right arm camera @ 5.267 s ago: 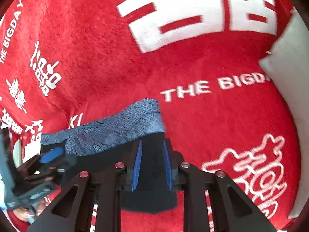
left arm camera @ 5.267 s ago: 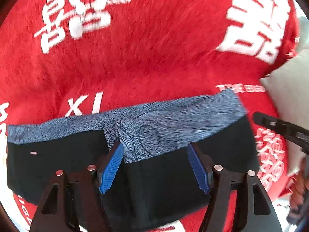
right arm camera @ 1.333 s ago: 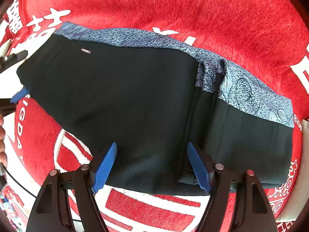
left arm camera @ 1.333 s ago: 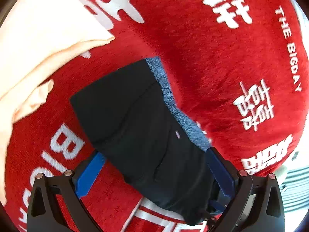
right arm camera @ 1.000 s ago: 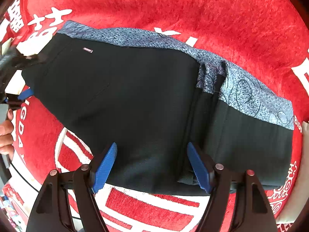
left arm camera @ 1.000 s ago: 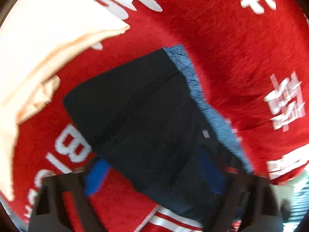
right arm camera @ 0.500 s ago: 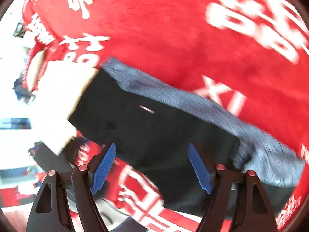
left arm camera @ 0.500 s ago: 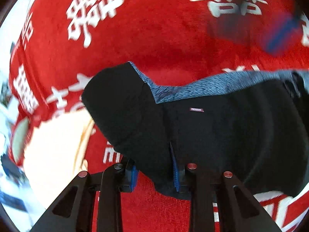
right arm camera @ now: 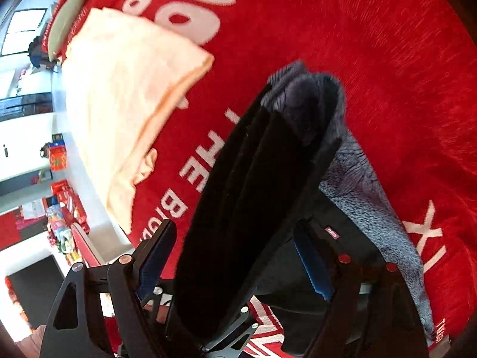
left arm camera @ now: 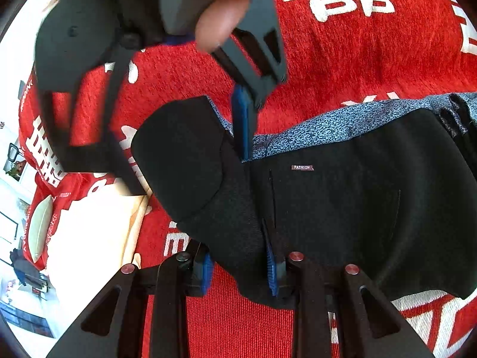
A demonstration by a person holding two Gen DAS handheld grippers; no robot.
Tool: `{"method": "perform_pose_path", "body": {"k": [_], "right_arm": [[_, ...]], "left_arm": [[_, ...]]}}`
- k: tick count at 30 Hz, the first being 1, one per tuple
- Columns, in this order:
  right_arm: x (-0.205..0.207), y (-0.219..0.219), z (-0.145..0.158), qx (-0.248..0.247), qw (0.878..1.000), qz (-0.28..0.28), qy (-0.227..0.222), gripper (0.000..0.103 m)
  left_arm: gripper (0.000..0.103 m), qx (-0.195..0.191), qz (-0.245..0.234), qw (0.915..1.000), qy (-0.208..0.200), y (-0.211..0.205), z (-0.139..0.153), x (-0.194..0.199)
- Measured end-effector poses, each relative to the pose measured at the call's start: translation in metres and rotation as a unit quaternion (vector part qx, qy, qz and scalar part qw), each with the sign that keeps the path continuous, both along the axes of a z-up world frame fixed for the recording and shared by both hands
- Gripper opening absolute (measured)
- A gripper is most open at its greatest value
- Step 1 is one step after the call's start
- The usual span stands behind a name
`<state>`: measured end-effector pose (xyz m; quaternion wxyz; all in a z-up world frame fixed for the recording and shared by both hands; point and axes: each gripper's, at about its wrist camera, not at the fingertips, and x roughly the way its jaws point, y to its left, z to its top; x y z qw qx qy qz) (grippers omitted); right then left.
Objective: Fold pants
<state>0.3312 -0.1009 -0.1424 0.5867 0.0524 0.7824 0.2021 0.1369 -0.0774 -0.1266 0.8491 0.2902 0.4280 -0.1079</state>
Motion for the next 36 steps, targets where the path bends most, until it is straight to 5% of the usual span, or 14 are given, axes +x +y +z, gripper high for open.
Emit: {"method": "perform_pose_path", "body": {"k": [1, 2, 11, 15, 21, 29, 36], "right_arm": [[0.0, -0.002, -0.002, -0.001, 1.0, -0.005, 0.003, 0.031], [0.0, -0.005, -0.002, 0.006, 1.0, -0.015, 0.005, 0.017], [-0.038, -0.069, 0.045, 0.105, 0.987, -0.098, -0.072, 0.017], [-0.072, -0.109, 0.074, 0.14, 0.974, -0.136, -0.116, 0.017], [-0.125, -0.185, 0.11, 0.181, 0.945, -0.212, -0.17, 0.017], [-0.216, -0.288, 0.138, 0.182, 0.91, -0.304, -0.217, 0.017], [-0.297, -0.365, 0.109, 0.16, 0.886, -0.381, -0.212, 0.017]], "left_arm": [[0.03, 0.0, 0.002, 1.0, 0.004, 0.0, 0.0, 0.0], [0.03, -0.004, 0.0, 1.0, 0.002, 0.0, 0.001, -0.001], [0.03, -0.099, -0.012, 0.995, 0.0, -0.014, 0.055, -0.012], [0.03, -0.18, -0.017, 0.9828, 0.037, -0.029, 0.086, -0.018], [0.03, -0.234, -0.068, 0.9673, 0.07, -0.074, 0.116, -0.043], [0.03, -0.231, -0.169, 0.9529, 0.1, -0.166, 0.13, -0.095], [0.03, -0.185, -0.228, 0.9471, 0.129, -0.239, 0.093, -0.142]]}}
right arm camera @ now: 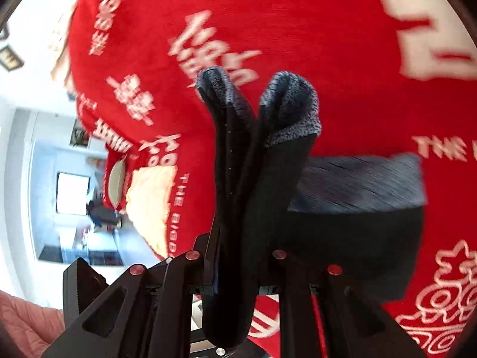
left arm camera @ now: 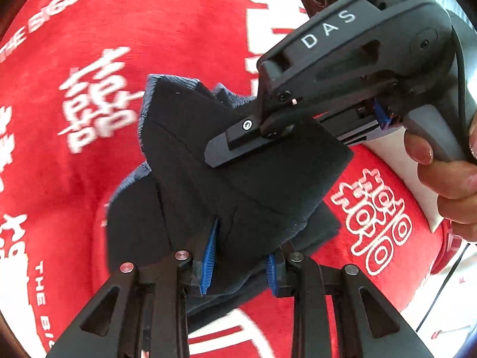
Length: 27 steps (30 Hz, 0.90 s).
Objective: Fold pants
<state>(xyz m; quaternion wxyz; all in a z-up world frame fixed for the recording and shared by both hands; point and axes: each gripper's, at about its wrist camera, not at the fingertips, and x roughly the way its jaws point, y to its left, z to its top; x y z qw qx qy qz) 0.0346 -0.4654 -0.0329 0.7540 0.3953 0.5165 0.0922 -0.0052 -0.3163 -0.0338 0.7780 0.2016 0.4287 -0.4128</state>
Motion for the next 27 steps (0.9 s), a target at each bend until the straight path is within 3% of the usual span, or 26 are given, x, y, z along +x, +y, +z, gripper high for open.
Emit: {"method": "perform_pose_path", "body": {"k": [5, 9, 12, 14, 18, 21, 24, 25, 27], "right_arm": [[-0.039, -0.043, -0.036, 0.01, 0.999, -0.039, 0.019, 0.017], [-0.059, -0.063, -0.079, 0.006, 0.997, -0.061, 0.051, 0.019], [-0.067, -0.069, -0.094, 0.011, 0.996, -0.07, 0.054, 0.024], [-0.067, -0.069, -0.092, 0.018, 0.996, -0.075, 0.052, 0.034], [-0.064, -0.071, -0.07, -0.031, 0.995, -0.075, 0.063, 0.049], [-0.057, -0.075, -0.042, -0.103, 0.991, -0.071, 0.039, 0.049], [-0.033, -0.078, -0.024, -0.129, 0.989, -0.066, 0.016, 0.049], [-0.025, -0.081, -0.024, -0.135, 0.989, -0.063, 0.015, 0.049], [-0.007, -0.087, -0.026, -0.153, 0.987, -0.055, 0.017, 0.049]], "left_arm": [[0.03, 0.043, -0.034, 0.9985, 0.011, -0.038, -0.041, -0.027], [0.03, 0.077, -0.033, 0.9965, 0.01, -0.052, -0.063, -0.039], [0.04, 0.086, -0.041, 0.9954, 0.007, -0.053, -0.063, -0.043], [0.062, 0.084, -0.043, 0.9955, 0.008, -0.048, -0.055, -0.041], [0.065, 0.07, -0.04, 0.9966, 0.018, -0.026, -0.031, -0.028], [0.065, 0.056, -0.007, 0.9984, 0.003, -0.005, -0.006, 0.0], [0.066, 0.045, 0.057, 0.9973, 0.014, 0.013, -0.002, 0.044], [0.072, 0.044, 0.084, 0.9953, 0.022, 0.018, -0.004, 0.062], [0.074, 0.039, 0.148, 0.9875, 0.038, 0.037, -0.011, 0.097]]}}
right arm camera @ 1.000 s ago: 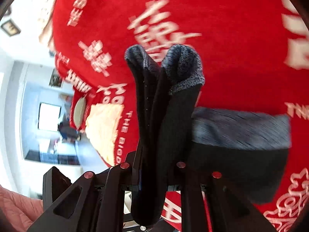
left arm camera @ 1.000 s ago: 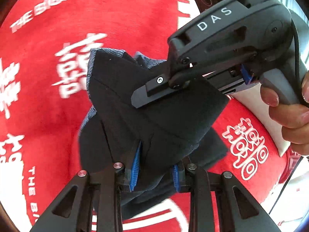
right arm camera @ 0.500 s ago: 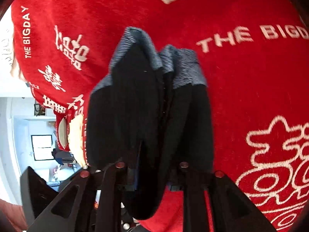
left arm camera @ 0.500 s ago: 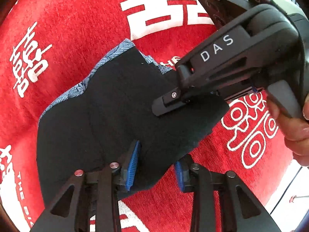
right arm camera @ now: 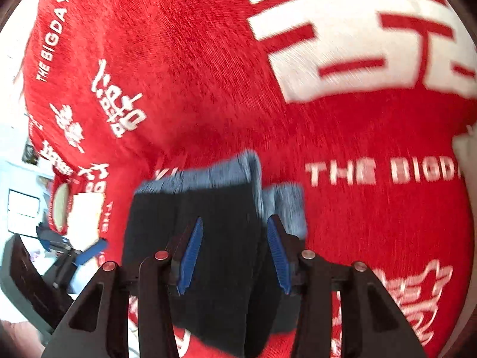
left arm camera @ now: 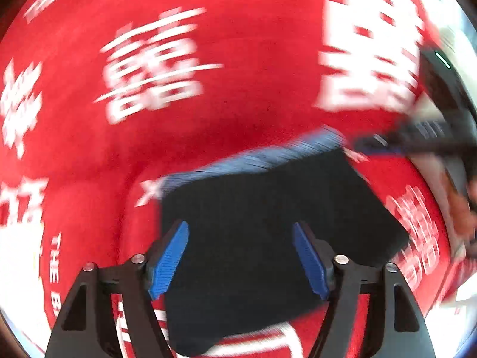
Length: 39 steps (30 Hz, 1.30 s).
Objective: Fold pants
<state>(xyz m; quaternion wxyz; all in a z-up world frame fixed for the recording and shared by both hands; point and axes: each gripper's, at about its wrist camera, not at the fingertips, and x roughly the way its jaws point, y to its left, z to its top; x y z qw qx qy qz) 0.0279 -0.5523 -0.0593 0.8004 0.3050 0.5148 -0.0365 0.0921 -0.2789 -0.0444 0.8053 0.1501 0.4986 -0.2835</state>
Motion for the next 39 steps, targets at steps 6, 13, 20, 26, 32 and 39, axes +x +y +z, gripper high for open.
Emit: {"method": "perform_pose_path", "body": {"k": [6, 13, 20, 26, 32, 39], "right_arm": [[0.042, 0.001, -0.02, -0.008, 1.0, 0.013, 0.023, 0.018], [0.03, 0.004, -0.028, -0.04, 0.997, 0.013, 0.061, 0.009], [0.009, 0.007, -0.034, -0.062, 0.995, -0.001, 0.082, 0.015], [-0.027, 0.018, -0.015, -0.053, 0.994, -0.012, 0.091, 0.023], [-0.058, 0.058, 0.011, -0.067, 0.995, 0.001, 0.071, 0.023], [-0.06, 0.086, -0.007, -0.099, 0.988, 0.023, 0.115, 0.027]], "left_arm": [[0.074, 0.012, 0.082, 0.9958, 0.038, 0.025, -0.035, 0.051], [0.074, 0.02, 0.053, 0.9955, 0.076, 0.022, -0.064, 0.03], [0.077, 0.039, 0.027, 0.997, 0.061, 0.018, -0.063, 0.013], [0.077, 0.04, 0.027, 0.9964, 0.069, 0.034, -0.051, 0.011], [0.087, 0.06, 0.029, 0.9932, 0.096, 0.039, -0.061, -0.002], [0.099, 0.061, 0.052, 0.9913, 0.105, 0.038, -0.072, -0.006]]}}
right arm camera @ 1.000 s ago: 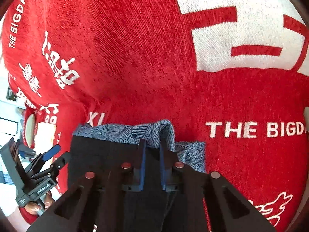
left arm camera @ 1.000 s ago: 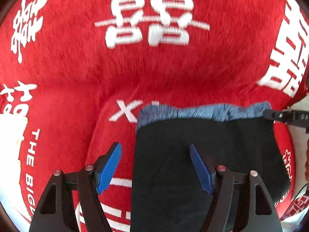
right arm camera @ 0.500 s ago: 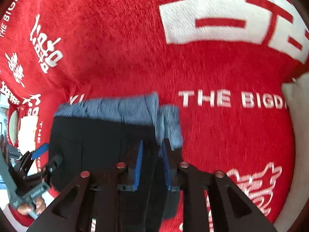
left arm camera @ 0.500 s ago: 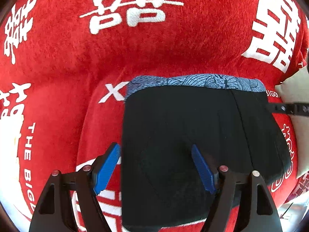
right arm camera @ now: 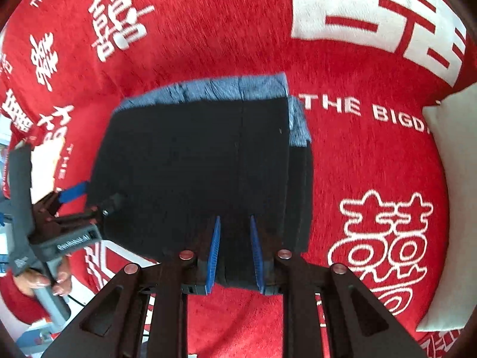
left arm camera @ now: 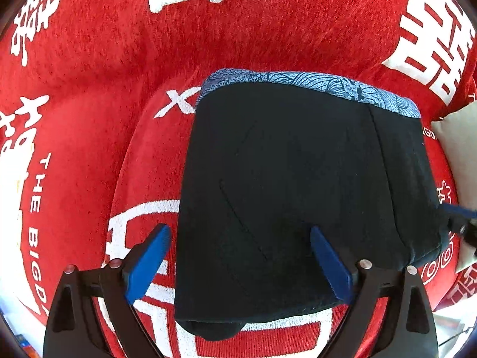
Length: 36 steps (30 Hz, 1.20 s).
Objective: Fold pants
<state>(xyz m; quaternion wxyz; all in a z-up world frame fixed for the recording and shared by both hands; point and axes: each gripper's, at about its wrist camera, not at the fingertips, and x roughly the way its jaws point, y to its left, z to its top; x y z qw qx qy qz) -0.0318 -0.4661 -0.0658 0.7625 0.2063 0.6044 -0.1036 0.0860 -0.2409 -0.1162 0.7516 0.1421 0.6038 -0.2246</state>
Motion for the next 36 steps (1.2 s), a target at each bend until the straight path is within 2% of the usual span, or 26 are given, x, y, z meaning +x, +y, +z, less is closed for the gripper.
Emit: {"method": "perform_pose_path", "body": {"k": [1, 2, 4, 8, 15, 18, 22, 36], "right_arm": [[-0.001, 0.001, -0.004, 0.0, 1.0, -0.002, 0.007, 0.035], [-0.004, 0.0, -0.008, -0.006, 1.0, -0.008, 0.015, 0.048], [-0.011, 0.001, -0.011, -0.02, 0.999, -0.018, 0.023, 0.057], [-0.02, -0.005, -0.023, 0.004, 0.999, -0.044, 0.022, 0.056], [-0.018, 0.011, -0.03, -0.053, 0.998, -0.015, 0.027, 0.06], [-0.02, 0.01, -0.031, -0.053, 0.998, -0.023, 0.025, 0.064], [-0.022, 0.007, -0.029, -0.043, 0.998, -0.038, 0.022, 0.065], [-0.033, 0.006, -0.025, -0.051, 0.998, -0.039, 0.015, 0.069]], "left_arm": [[0.102, 0.003, -0.001, 1.0, -0.002, 0.0, -0.001, 0.0], [0.102, 0.003, -0.002, 1.0, -0.002, 0.0, -0.002, 0.0], [0.102, 0.0, -0.001, 1.0, 0.002, 0.001, -0.004, 0.001], [0.102, -0.003, 0.001, 1.0, 0.005, 0.002, -0.007, 0.001], [0.102, 0.003, 0.004, 1.0, 0.008, 0.001, -0.01, 0.002], [0.102, 0.005, 0.003, 1.0, 0.008, 0.0, -0.01, 0.002], [0.102, 0.01, 0.002, 0.9999, 0.007, 0.0, -0.01, 0.003], [0.102, 0.014, 0.0, 0.9999, 0.004, -0.002, -0.01, 0.0]]}}
